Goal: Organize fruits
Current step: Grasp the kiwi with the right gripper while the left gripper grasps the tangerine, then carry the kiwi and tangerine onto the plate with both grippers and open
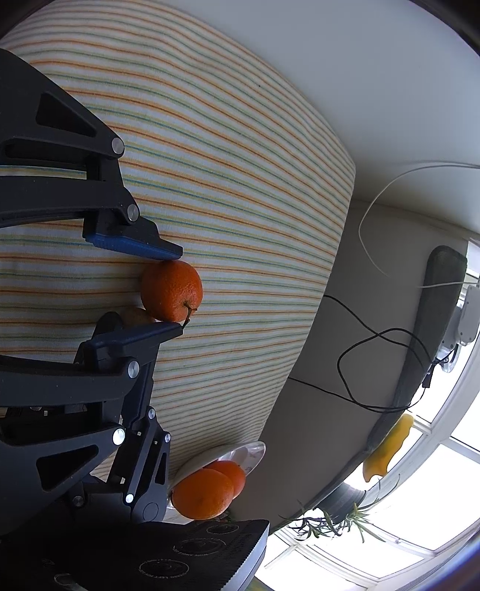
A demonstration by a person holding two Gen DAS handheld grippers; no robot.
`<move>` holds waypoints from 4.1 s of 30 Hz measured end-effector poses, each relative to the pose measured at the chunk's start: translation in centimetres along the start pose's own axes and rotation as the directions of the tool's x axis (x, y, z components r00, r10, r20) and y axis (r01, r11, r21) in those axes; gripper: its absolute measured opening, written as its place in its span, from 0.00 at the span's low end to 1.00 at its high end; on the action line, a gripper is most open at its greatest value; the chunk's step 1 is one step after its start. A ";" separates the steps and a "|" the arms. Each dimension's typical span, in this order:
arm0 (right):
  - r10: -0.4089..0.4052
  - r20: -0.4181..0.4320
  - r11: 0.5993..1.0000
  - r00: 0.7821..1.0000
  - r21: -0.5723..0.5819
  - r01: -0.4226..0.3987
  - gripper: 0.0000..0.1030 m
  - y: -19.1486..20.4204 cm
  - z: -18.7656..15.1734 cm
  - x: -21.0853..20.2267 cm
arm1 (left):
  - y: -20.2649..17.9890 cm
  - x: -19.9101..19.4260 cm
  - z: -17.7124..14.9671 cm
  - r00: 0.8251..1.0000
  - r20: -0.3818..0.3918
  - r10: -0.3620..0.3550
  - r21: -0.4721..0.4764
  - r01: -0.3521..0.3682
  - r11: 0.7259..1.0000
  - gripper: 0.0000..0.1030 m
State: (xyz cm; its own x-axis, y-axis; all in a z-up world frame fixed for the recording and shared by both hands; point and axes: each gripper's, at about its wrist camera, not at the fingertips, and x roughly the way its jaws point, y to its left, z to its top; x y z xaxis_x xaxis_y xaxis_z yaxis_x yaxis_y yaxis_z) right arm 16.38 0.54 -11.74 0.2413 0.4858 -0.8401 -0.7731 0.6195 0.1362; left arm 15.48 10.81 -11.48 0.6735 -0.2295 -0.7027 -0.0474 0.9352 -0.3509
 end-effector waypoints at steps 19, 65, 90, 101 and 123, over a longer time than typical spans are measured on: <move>-0.004 0.011 1.000 1.000 0.003 0.004 0.27 0.1 0.7 0.6 | -0.5 -0.8 -0.1 1.000 0.024 0.008 0.005 -0.008 1.000 0.31; -0.139 0.260 0.970 0.956 0.232 0.078 0.27 -11.8 -9.1 -19.4 | -13.9 -0.1 0.5 0.992 0.018 -0.129 0.222 0.122 0.967 0.21; -0.169 0.260 0.944 0.951 0.319 0.081 0.27 -14.3 -12.4 -20.7 | -14.0 3.2 -4.5 0.996 -0.074 -0.041 0.262 0.059 0.963 0.37; -0.188 0.263 0.937 0.946 0.336 0.093 0.27 -14.5 -12.6 -21.4 | -14.3 2.5 -3.4 0.997 -0.050 -0.066 0.252 0.076 0.965 0.35; -0.265 0.252 0.904 0.931 0.400 0.149 0.27 -19.6 -12.8 -21.7 | -19.1 2.9 3.8 0.991 0.042 -0.126 0.330 0.106 0.938 0.35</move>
State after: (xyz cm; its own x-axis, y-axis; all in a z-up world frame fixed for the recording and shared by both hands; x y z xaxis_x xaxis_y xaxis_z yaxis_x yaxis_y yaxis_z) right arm 18.85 -30.03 -2.88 0.5769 0.4432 -0.6861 -0.4288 0.8792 0.2074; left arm 21.17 -6.65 -4.44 0.7041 -0.3345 -0.6264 0.2700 0.9420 -0.1996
